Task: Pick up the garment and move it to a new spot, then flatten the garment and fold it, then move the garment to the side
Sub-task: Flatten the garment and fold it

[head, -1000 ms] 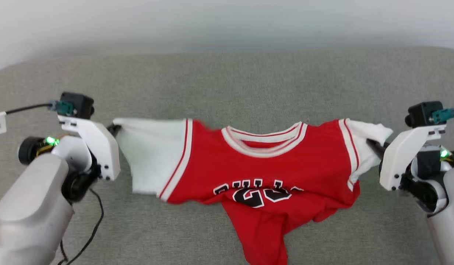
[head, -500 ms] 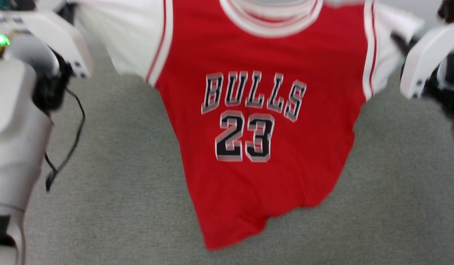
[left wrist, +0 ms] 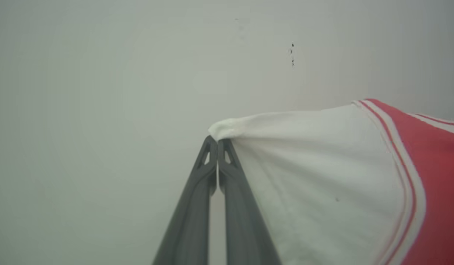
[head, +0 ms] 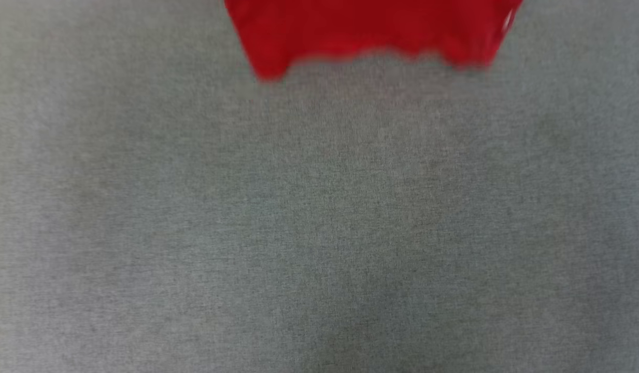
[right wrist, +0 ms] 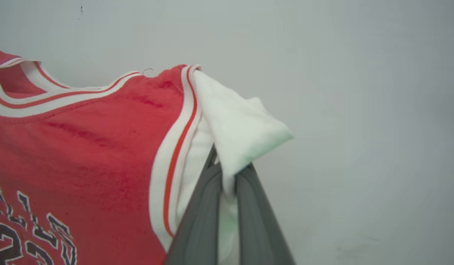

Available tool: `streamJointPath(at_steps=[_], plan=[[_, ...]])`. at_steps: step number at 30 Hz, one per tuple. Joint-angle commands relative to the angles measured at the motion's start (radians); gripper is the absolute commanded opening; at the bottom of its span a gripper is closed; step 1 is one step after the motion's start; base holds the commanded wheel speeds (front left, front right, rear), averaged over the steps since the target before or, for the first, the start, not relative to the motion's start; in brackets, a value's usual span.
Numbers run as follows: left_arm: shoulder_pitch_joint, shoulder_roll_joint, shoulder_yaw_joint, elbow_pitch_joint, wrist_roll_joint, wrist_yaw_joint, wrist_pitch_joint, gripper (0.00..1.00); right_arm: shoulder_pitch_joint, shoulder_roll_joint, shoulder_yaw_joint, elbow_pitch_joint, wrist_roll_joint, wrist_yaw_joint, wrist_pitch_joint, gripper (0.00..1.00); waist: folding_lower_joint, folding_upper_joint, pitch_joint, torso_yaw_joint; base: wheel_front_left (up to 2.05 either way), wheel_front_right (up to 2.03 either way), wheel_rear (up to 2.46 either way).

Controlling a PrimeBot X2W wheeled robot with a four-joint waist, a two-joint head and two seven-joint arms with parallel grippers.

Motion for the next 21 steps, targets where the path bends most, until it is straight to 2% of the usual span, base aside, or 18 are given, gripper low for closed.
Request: streamJointPath(at_steps=[1, 5, 9, 21], plan=[[-0.034, 0.015, 0.007, -0.005, 0.008, -0.003, -0.021, 0.00, -0.043, 0.004, -0.002, 0.012, -0.021, -0.001, -0.026, 0.00, -0.0002, -0.0001, 0.053, -0.006, 0.00, 0.00, 0.00], [-0.103, 0.021, 0.012, -0.017, 0.018, -0.013, -0.052, 0.00, -0.139, 0.016, 0.007, 0.036, -0.049, -0.001, -0.061, 0.00, -0.0002, -0.0001, 0.100, -0.001, 0.00, 0.00, 0.00], [-0.105, 0.013, 0.011, 0.000, 0.008, -0.017, -0.062, 0.00, -0.173, 0.037, 0.039, 0.072, -0.052, -0.001, -0.085, 0.00, -0.0002, -0.0001, 0.137, 0.003, 0.00, 0.00, 0.00], [0.007, -0.052, 0.009, 0.094, -0.045, -0.045, -0.112, 0.00, -0.118, 0.073, 0.154, 0.167, 0.029, -0.001, -0.120, 0.00, -0.0002, -0.0001, 0.207, 0.021, 0.00, 0.00, 0.00]])
